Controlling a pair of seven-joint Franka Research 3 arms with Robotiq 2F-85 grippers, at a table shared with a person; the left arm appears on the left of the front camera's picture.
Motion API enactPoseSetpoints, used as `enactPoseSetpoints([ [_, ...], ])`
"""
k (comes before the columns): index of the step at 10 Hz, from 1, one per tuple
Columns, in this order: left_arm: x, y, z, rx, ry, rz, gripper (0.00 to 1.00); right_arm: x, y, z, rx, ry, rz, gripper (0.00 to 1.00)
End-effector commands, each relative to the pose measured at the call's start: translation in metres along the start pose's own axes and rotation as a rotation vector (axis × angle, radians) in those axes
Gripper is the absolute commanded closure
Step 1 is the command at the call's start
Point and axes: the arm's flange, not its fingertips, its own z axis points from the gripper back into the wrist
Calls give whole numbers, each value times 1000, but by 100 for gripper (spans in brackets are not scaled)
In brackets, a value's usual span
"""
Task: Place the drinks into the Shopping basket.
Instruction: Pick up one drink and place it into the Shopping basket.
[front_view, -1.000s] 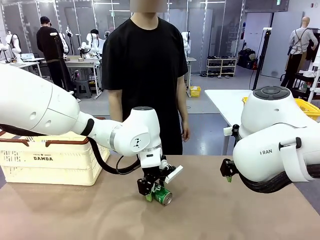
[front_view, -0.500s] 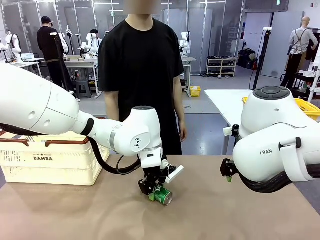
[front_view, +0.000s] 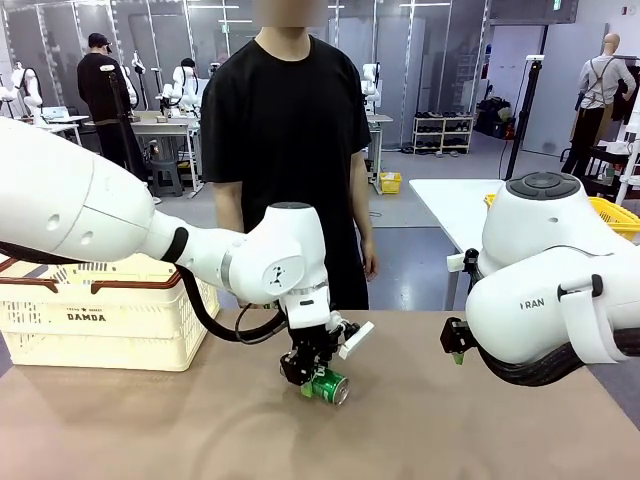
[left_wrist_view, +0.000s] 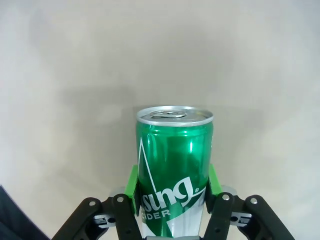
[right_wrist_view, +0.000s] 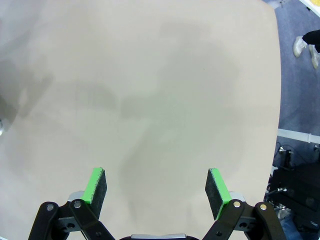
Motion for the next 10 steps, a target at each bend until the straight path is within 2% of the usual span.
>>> enactPoseSetpoints([
  [1,13,2,57,9,-45,62,91,1,-1,-2,3,5,-7,0],
  [2,21,6,89,-1,-7,68,91,1,-1,-2,3,5,-7,0],
  [3,31,9,122,-2,-13,60,91,1,-1,-2,3,5,-7,0],
  [6,50,18,204,57,61,19,91,1,-1,-2,3,5,-7,0],
  [8,56,22,239,104,95,38,91,1,-1,-2,3,5,-7,0],
  [10,57,23,252,122,99,45,91,1,-1,-2,3,5,-7,0],
])
